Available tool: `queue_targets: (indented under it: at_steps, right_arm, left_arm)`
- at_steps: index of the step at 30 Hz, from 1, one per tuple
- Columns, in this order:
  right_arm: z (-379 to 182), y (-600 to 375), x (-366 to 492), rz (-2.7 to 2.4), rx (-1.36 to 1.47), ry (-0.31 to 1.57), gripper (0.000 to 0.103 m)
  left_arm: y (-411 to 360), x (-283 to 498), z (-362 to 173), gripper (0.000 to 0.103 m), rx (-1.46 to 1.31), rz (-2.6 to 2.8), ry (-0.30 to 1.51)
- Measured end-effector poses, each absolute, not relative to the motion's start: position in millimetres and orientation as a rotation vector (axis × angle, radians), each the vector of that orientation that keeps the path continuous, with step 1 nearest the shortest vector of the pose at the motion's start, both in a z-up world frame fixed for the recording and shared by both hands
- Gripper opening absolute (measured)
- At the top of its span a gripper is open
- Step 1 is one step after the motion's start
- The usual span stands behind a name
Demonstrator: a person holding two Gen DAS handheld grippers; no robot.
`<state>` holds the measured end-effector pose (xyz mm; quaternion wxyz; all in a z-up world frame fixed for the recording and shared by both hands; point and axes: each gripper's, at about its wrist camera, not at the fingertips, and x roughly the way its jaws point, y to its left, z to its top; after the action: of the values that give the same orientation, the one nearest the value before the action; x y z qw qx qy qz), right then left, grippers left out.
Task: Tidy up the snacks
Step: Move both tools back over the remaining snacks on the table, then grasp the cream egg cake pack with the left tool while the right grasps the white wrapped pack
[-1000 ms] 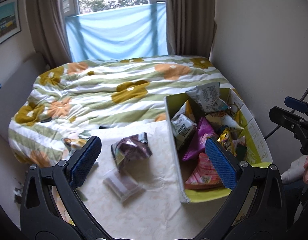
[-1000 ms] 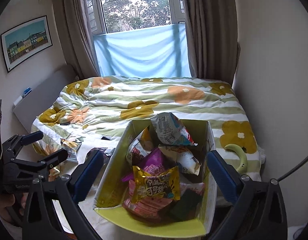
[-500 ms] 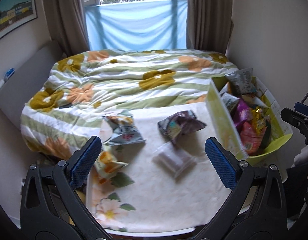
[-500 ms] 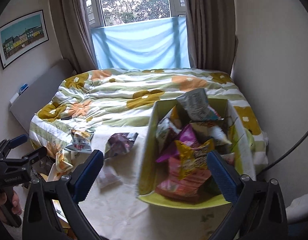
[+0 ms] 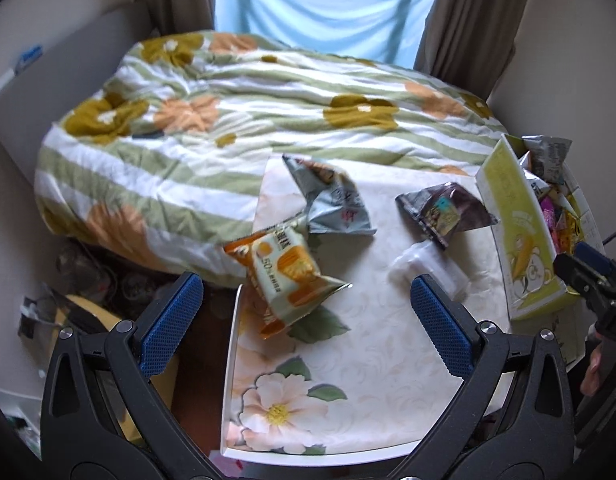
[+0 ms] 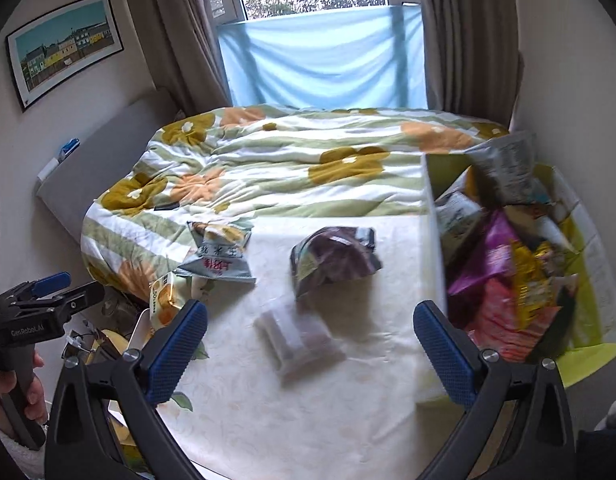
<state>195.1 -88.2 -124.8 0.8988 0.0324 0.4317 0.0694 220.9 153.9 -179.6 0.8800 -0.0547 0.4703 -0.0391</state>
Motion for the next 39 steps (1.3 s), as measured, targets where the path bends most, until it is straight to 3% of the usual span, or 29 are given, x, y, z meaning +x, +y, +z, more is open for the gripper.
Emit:
queue_targets:
  at_steps: [11,25,30,34,39]
  right_arm:
    - [-212,-52,228,0.187,-0.036,0.979,0.103]
    - [-254,-58,255,0.259,-0.127,1.051,0.101]
    - [-266,-57,261,0.298,-0.162,1.065,0.095]
    - [-275,-55,263,0.325,-0.196,1.08,0.087]
    - [-280,-55,264,0.342,-0.222,1.083,0.087]
  left_arm:
    - [159,284,-274,0.103,-0.166,-0.087,1.099]
    - [121,300,-305,0.096,-0.044,-0.011,1.078]
    - [122,307,-323,0.072,-0.066,0.006,1.138]
    - [124,306,-335,0.066,-0.058,0.019,1.164]
    - [122,303,-334,0.062,-0.044,0.014,1.151]
